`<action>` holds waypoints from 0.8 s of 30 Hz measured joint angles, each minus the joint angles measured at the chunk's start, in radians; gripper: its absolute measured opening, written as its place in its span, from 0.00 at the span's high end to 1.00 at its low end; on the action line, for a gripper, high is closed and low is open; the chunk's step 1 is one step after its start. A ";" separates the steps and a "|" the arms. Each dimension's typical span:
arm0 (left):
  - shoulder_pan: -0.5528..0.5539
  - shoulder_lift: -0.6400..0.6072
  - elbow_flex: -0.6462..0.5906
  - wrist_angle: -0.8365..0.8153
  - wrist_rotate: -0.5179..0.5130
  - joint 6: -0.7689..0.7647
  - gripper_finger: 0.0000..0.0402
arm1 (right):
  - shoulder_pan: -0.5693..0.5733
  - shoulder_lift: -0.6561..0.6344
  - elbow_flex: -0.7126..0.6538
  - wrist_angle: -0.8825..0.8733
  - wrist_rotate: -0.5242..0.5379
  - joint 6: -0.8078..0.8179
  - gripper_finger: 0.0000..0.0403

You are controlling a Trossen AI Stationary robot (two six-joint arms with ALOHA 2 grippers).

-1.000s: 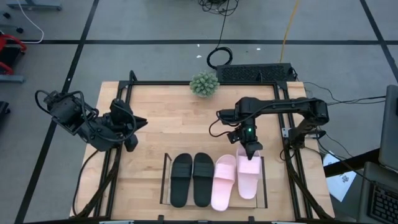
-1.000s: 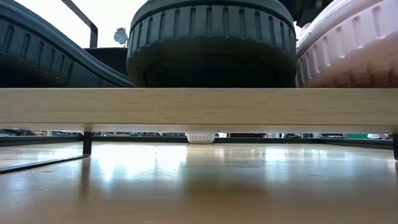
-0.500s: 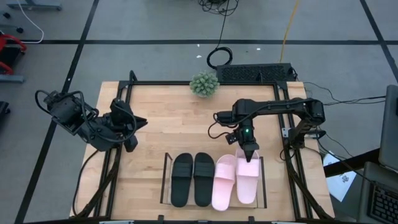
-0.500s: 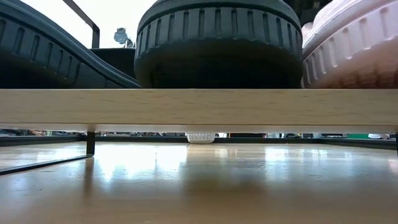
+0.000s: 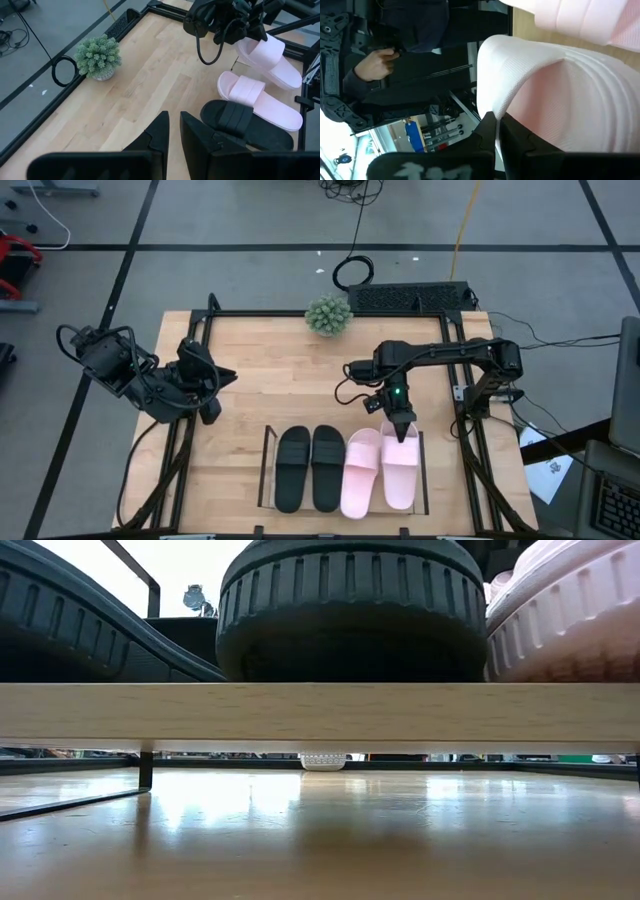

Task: Pick and place slides into the shelf
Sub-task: Put the pink slide on the shelf

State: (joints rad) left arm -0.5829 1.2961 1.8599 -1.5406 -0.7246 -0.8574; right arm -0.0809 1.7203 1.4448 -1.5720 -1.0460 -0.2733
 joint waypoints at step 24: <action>0.000 0.000 0.000 0.000 0.000 0.010 0.88 | 0.048 0.017 0.000 0.048 -0.002 0.093 1.00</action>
State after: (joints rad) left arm -0.5828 1.2961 1.8599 -1.5406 -0.7250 -0.8470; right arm -0.0331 1.7370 1.4447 -1.5237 -1.0483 -0.1800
